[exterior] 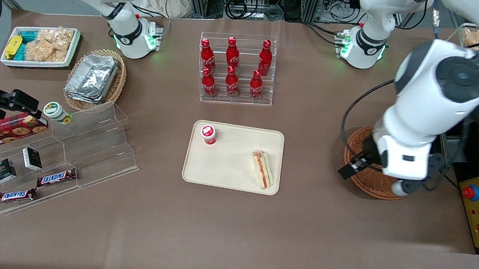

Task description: Place sandwich from basket to tray

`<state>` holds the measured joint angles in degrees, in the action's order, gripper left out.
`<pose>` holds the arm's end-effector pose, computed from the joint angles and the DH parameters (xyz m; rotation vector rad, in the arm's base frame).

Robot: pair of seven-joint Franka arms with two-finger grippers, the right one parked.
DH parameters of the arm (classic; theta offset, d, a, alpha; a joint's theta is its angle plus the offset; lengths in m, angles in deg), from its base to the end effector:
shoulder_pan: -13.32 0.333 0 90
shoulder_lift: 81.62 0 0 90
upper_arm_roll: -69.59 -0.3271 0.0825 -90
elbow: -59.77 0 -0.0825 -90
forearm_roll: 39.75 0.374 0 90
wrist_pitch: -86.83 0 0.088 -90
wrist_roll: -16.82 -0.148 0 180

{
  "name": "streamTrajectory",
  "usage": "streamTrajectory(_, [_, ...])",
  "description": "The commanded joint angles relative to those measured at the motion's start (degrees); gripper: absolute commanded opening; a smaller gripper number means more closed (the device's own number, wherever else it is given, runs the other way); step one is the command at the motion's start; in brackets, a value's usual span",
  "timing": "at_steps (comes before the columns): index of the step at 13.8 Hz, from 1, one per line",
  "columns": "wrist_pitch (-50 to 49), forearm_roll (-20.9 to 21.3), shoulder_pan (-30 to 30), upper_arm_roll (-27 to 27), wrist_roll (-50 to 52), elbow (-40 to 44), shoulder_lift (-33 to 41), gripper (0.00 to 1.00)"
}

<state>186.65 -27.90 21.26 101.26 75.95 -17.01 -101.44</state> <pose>0.6321 -0.1888 0.5355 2.9375 0.9565 0.1508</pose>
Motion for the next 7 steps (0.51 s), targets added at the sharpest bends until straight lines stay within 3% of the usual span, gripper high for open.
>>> streamTrajectory(1, [-2.51,-3.23,1.29,-4.3,-10.66,-3.47,4.44,1.0])
streamTrajectory(7, [-3.84,-12.46,-9.32,-29.87,-43.53,-10.14,12.25,1.0])
